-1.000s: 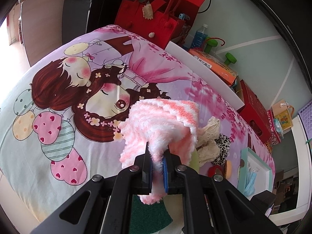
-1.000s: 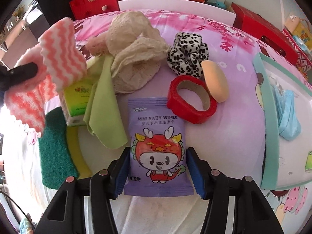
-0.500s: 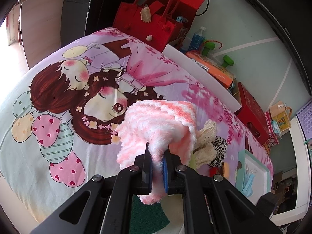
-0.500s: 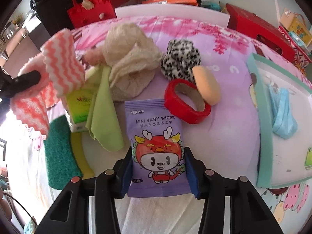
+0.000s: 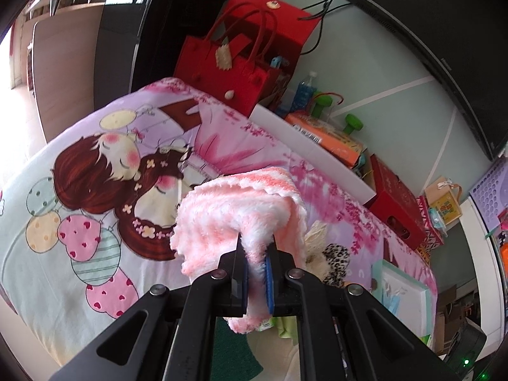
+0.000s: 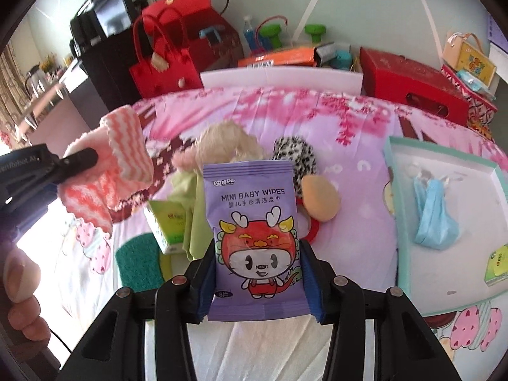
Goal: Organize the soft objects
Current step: 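Carry the pink cloth and wipes pack into the white tray and release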
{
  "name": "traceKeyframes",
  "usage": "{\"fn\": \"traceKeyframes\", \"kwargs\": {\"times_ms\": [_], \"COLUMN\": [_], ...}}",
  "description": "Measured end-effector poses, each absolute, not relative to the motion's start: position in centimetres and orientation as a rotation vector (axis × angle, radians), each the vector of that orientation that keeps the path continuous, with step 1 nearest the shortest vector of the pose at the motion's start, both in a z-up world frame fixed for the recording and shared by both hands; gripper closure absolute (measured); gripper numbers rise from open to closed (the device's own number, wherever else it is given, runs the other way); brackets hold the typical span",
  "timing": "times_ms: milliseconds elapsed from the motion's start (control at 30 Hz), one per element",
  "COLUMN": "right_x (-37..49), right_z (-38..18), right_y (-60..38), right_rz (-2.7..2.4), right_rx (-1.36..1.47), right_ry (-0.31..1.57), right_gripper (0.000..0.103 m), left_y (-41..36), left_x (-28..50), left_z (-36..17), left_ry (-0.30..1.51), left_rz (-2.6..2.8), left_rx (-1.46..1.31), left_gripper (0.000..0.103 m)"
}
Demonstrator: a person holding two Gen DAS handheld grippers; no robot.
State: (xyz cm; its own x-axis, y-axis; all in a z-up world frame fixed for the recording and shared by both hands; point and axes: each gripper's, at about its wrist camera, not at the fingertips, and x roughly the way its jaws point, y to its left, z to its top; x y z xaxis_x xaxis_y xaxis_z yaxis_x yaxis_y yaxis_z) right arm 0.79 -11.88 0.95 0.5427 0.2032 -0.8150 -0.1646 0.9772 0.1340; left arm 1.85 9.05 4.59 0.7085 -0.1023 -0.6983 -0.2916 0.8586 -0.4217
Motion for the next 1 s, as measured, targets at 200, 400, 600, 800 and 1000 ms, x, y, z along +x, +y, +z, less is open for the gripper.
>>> {"fn": "traceKeyframes", "kwargs": {"times_ms": [200,400,600,800,1000], "right_x": [0.4,0.9,1.4,1.2,0.8], "right_z": [2.6,2.8,1.5,0.1,-0.6], "right_y": [-14.8,-19.5,-25.6,-30.5,-33.6], "right_rz": [0.159,0.021,-0.150,-0.255,-0.339], "right_rx": [0.098,0.138,0.218,0.292,0.315], "right_ry": [0.914,0.917,0.972,1.001,1.008], "right_gripper": [0.053,0.053,0.053,0.053,0.053], "left_y": [8.1,5.7,1.5,-3.5,-8.2], "left_x": [1.1,1.2,1.4,1.7,1.7], "left_z": [6.9,7.8,8.3,8.5,8.1], "left_ry": [0.711,0.699,0.701,0.722,0.759], "left_rz": [0.079,0.027,-0.066,-0.185,-0.288], "left_rx": [-0.504,-0.449,-0.374,-0.307,-0.229], "left_gripper": [0.095,0.095,0.095,0.095,0.095]}}
